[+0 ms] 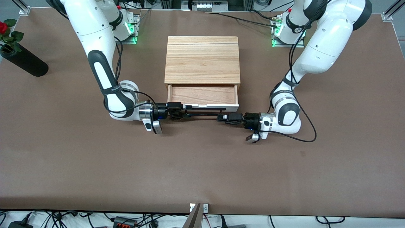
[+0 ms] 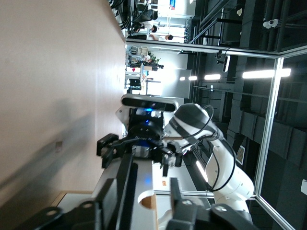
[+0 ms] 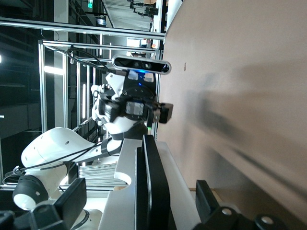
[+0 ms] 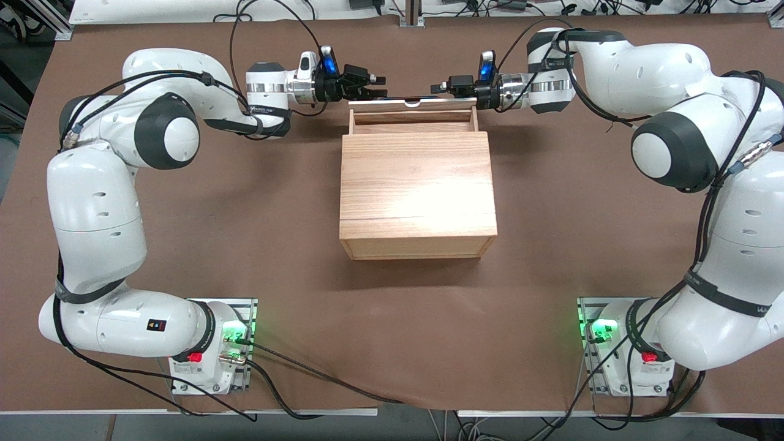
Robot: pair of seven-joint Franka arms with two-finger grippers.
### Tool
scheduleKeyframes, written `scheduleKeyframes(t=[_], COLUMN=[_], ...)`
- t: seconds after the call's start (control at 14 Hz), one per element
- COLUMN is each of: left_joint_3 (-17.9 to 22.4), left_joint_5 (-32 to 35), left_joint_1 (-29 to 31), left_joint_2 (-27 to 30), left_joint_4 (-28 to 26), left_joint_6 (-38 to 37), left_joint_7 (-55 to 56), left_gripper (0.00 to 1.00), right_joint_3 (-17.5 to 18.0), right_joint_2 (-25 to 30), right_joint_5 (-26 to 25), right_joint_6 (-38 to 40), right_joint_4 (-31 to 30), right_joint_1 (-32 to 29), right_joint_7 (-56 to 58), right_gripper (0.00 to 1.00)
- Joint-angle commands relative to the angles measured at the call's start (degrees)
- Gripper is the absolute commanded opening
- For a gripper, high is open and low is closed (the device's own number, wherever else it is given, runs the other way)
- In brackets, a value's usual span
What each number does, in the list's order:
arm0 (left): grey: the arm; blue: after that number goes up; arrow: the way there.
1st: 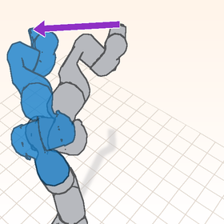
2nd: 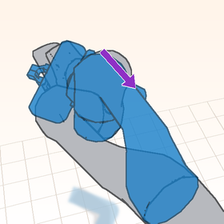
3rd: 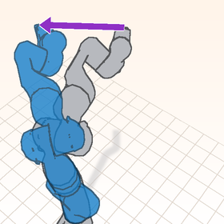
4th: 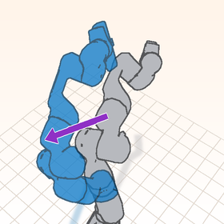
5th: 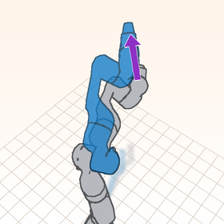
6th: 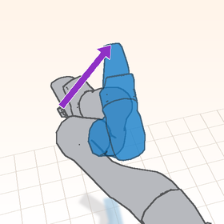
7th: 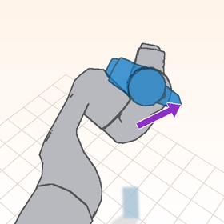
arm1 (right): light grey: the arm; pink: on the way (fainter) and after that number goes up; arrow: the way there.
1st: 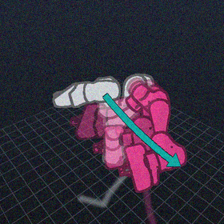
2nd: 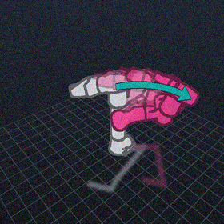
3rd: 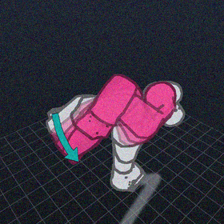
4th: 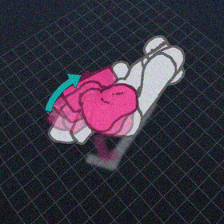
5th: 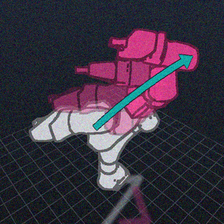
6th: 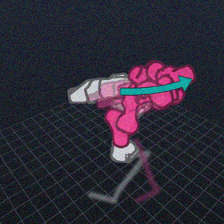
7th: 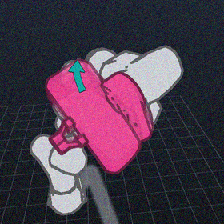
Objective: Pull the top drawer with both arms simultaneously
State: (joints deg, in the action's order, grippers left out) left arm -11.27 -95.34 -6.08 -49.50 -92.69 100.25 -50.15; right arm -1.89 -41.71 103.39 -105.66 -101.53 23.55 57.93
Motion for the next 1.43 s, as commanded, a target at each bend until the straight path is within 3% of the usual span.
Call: scheduleKeyframes(t=[0.0,0.29,0.5,0.79,1.07,1.36], left_joint_3=[0.1,0.1,0.0,0.5,0.5,0.6], left_joint_5=[4.4,10.9,11.2,13.1,23.6,30.1], left_joint_1=[1.7,3.1,3.4,3.4,3.5,5.3], left_joint_2=[0.9,3.6,3.7,3.9,9.0,12.1], left_joint_4=[2.1,3.3,3.2,3.2,3.4,4.7], left_joint_6=[-0.1,-0.1,-0.1,0.1,4.8,4.5], left_joint_7=[2.7,7.1,7.5,8.0,16.2,23.5], left_gripper=[0.87,0.88,0.89,0.89,0.89,0.89], right_joint_3=[0.5,0.3,-1.7,-4.7,-4.8,-4.7], right_joint_2=[0.3,0.6,0.8,2.2,3.6,7.9], right_joint_5=[-0.3,-2.2,-10.6,-31.4,-49.3,-70.2], right_joint_6=[0.4,0.4,0.0,-0.4,0.4,0.6], right_joint_4=[-0.3,0.0,2.9,9.0,17.8,21.8], right_joint_1=[0.3,0.0,0.2,0.7,0.4,0.9], right_joint_7=[-0.5,-0.6,-4.5,-12.5,-24.7,-36.2], right_gripper=[1.0,1.0,1.0,1.0,1.0,1.0])
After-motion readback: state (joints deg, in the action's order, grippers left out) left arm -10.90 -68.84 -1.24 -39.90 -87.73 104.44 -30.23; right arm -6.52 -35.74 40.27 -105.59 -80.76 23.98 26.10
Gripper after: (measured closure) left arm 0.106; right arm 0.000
